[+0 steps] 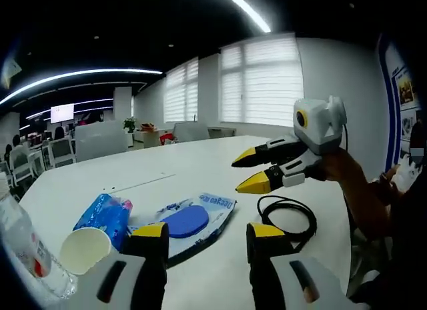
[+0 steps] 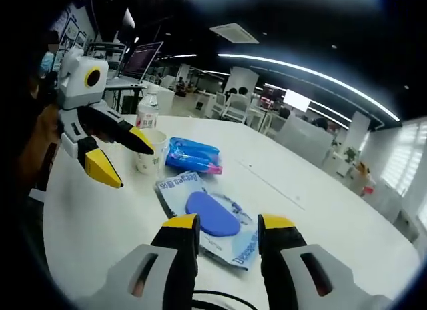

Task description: Arrange the tabletop items into an orderly group along one side of the table until the central work area is clear of visible clutter.

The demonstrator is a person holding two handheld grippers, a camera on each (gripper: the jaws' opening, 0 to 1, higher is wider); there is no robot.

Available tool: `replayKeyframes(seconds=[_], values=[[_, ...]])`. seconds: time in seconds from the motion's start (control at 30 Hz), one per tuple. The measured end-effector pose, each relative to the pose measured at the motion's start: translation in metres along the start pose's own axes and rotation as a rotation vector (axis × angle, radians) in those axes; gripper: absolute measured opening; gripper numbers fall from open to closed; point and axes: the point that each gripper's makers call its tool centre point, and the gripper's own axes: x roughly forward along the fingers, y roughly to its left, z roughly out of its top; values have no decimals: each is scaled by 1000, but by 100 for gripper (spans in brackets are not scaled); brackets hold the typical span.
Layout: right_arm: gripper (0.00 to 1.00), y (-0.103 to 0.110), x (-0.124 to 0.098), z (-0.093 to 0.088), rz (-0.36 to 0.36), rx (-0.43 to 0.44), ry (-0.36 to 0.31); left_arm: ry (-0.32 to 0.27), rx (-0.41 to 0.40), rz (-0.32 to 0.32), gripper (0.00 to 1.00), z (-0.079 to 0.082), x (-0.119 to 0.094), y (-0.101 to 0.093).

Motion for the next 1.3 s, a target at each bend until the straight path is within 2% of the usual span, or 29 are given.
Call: replayKeyframes(seconds=[0.13,0.33,0.5,0.7,0.93,1.2,1.3], values=[[33,2,9,5,22,-5,9,2,-7,22,55,2,-1,7],[33,8,18,18,63,4,-12,13,-5,39,59,1,-3,14],[33,6,28,29,84,18,-25,22,-8,68,67,3,-6,23],[34,9,41,39,118,35,-29,20,-10,87,71,11,-8,31],[33,16,58,46,164,48,-24,45,-18,114,78,7,-6,42],[33,28,78,52,195,33,-1,58,-21,131,86,4,-11,40],[31,25,87,56,211,48,-3,66,-16,127,88,6,-9,43]])
